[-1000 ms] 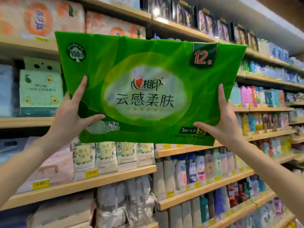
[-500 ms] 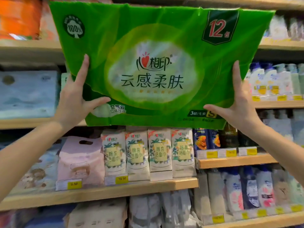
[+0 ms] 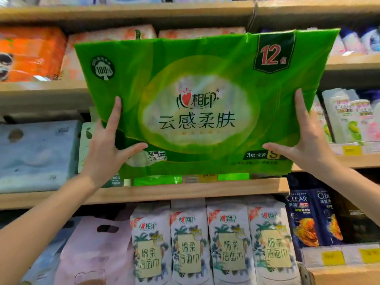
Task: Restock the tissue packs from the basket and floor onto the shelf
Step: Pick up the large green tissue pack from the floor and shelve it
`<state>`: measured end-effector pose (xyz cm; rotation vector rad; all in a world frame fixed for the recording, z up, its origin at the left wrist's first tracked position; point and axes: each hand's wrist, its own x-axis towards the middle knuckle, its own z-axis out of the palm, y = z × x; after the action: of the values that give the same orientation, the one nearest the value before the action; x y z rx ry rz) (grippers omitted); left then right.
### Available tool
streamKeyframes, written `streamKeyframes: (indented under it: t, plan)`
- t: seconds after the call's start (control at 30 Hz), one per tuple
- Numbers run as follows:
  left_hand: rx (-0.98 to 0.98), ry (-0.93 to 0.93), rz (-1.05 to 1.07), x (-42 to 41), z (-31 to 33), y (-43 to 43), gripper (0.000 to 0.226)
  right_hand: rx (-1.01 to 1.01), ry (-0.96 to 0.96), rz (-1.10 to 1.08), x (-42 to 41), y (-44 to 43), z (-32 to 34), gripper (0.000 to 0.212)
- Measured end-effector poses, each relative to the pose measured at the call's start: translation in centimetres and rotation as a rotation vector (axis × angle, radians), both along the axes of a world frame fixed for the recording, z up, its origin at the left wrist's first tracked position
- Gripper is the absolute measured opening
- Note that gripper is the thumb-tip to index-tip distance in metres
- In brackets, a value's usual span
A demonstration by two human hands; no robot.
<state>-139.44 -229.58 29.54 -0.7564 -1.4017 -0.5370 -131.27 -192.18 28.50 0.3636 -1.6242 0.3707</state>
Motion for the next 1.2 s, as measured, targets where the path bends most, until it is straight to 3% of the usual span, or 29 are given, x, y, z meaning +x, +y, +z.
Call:
streamKeyframes:
  t: [0.2,0.5,0.73,1.2]
  plan:
    - [0.047,0.084,0.049,-3.5,1.9,1.5,0.104,0.028,0.077,-0.008,-3.9,1.4,2.3,0.111]
    - [0.055,0.059,0.082,-9.1,1.6,2.4,0.106,0.051,0.067,0.054,-10.8,3.6,2.9,0.109]
    - [0.064,-0.087,0.063,-8.6,0.9,1.2,0.112,0.027,-0.012,0.002,-10.1,2.4,1.7,0.12]
    - [0.022,-0.278,0.077,-7.0,-0.6,0.5,0.112,-0.042,-0.126,-0.113,-8.8,0.6,-0.3,0.116]
